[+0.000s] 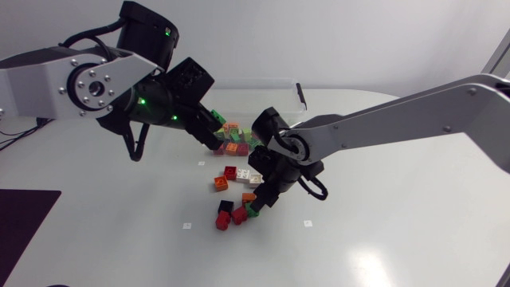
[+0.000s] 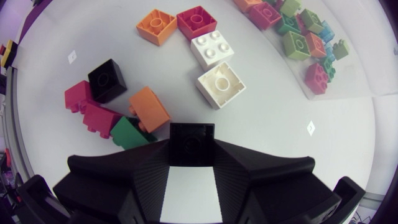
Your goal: Place the duplo bricks in the container
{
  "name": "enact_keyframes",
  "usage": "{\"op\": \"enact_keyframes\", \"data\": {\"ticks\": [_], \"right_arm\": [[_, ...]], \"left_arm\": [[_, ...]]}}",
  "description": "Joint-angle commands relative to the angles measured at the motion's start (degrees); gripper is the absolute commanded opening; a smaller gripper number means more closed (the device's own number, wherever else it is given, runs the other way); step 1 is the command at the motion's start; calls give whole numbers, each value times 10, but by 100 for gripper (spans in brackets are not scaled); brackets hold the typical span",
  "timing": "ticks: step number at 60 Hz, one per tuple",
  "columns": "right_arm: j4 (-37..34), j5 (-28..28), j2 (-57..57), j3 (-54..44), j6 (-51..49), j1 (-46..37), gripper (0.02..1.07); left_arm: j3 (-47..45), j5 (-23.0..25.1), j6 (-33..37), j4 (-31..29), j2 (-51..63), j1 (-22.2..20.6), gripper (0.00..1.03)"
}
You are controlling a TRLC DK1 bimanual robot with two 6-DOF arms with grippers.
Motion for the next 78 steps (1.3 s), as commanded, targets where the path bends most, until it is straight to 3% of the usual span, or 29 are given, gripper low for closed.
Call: {"op": "enact_keyframes", "data": {"ticks": [1, 23, 45, 47, 48, 53, 54, 57, 78], "right_arm": [[-15, -7, -43, -17, -3, -14, 40], [-69, -41, -154, -6, -2, -69, 40], [-99, -83, -192, 89, 26, -120, 40], [-99, -85, -192, 97, 29, -122, 40], [-99, -86, -193, 105, 32, -125, 40], [-98, -97, -191, 130, 42, -134, 40], [-98, -97, -191, 135, 43, -135, 40], [-97, -98, -187, 151, 48, -137, 40], [-62, -98, -114, 230, 75, -150, 40]], "left_arm": [[27, 5, -3, 16, 27, -1, 24], [80, 38, -45, 115, 98, 52, 24], [177, 39, -91, 140, 201, 85, 27], [184, 39, -93, 139, 209, 88, 35], [188, 39, -93, 138, 213, 90, 44], [193, 39, -93, 136, 219, 92, 72], [192, 39, -93, 135, 219, 92, 82], [188, 39, -93, 132, 217, 92, 95], [108, 39, -89, 135, 120, 117, 98]]}}
